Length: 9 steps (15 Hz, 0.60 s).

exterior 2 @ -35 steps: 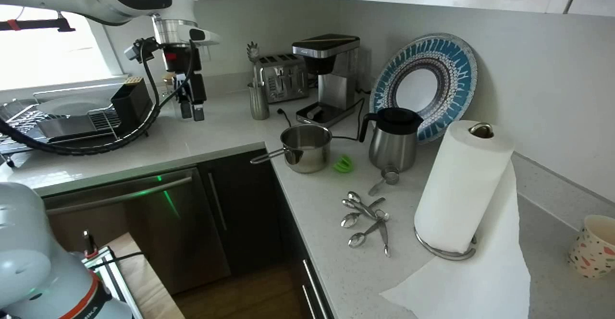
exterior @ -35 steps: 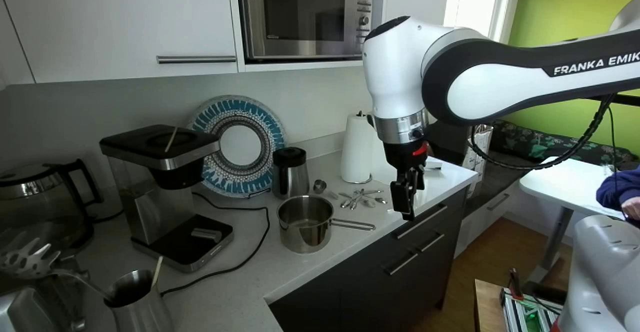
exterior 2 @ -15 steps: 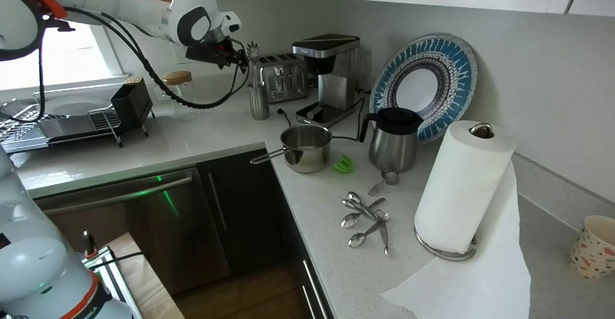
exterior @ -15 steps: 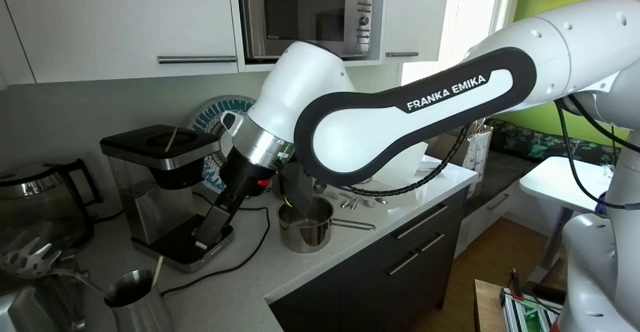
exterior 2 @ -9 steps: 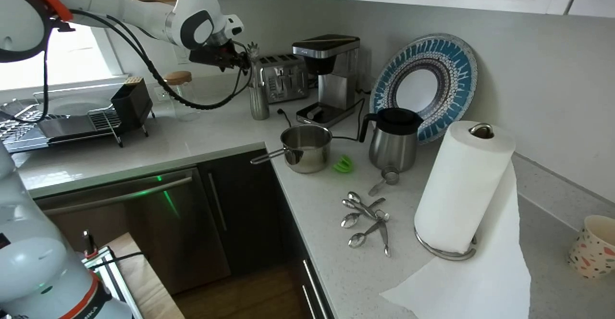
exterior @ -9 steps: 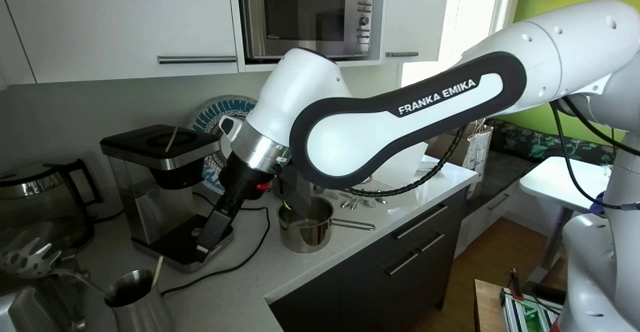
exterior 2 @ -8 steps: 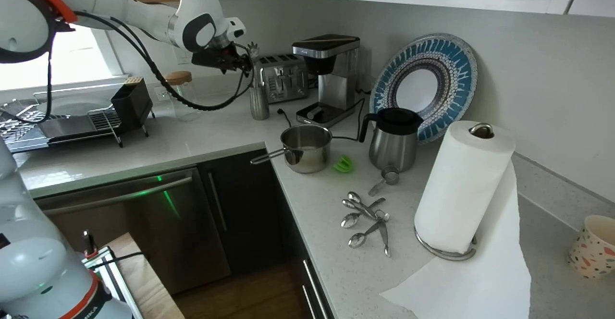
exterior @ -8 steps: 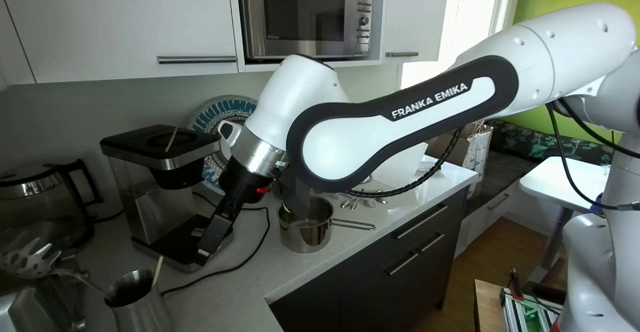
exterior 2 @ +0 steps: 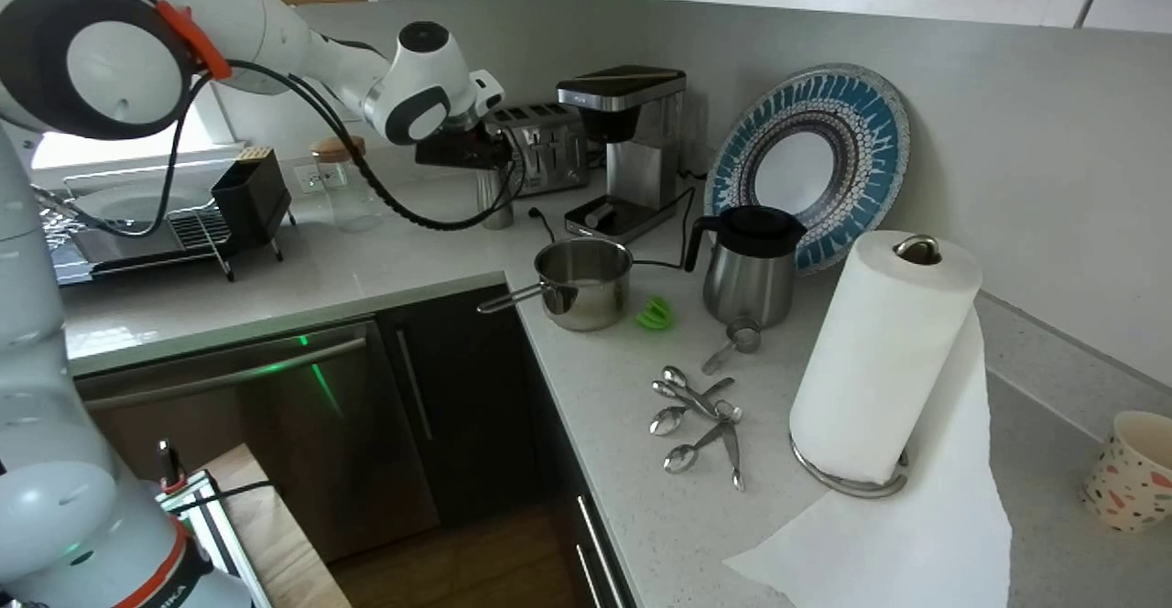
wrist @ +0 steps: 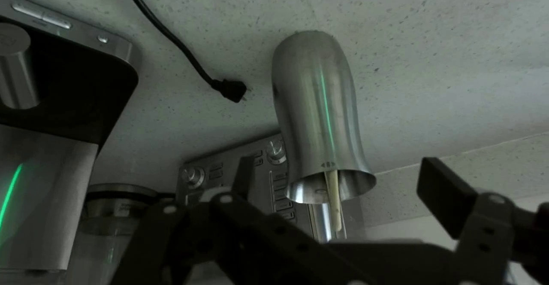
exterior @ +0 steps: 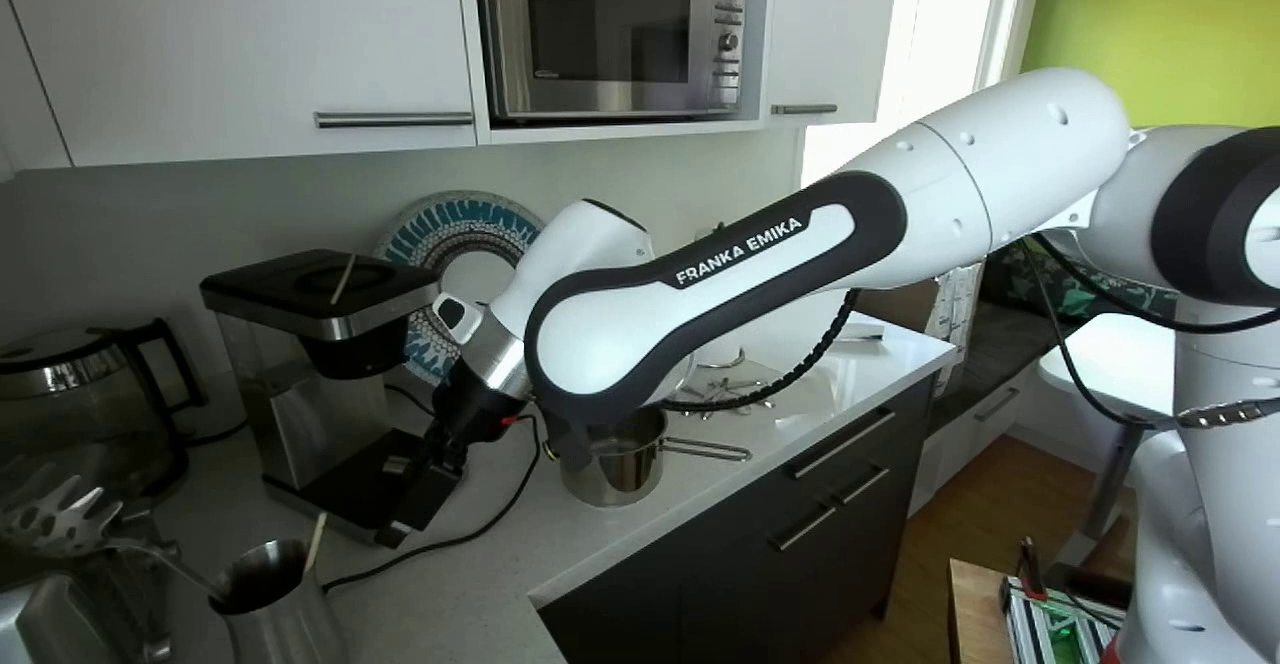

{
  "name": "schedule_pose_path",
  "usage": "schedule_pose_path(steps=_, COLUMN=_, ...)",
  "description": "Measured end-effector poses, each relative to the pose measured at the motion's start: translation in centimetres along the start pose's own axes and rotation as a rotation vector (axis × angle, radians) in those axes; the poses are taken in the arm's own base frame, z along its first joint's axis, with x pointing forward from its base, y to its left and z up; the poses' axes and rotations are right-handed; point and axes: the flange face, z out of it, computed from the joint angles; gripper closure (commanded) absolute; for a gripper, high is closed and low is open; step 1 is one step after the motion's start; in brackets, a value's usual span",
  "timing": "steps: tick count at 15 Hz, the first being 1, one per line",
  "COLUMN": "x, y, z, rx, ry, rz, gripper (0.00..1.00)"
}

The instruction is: Remove a chopstick from the cocktail mixer and put it in the pot on the counter top

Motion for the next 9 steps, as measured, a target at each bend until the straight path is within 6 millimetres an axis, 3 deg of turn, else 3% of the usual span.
schedule_pose_path(steps=1, x=0.1, y=0.3, z=0.2, rx=0.021, ry=0.019, rz=-0.018, gripper=0.32)
schedule_pose_path(steps=4, x=1.0, y=1.0, z=0.6, rx=0.087, ry=0.091, rz=-0.072, gripper=0.38)
schedule_pose_path(steps=6, x=1.7, y=1.6, z=0.7, rx=0.131, ry=0.124, rz=-0.107, gripper=0.30)
schedule_pose_path(steps=9, x=2.1, y=2.7, z=1.2, rx=0.180, ry=0.132, rz=-0.137, gripper=0.26)
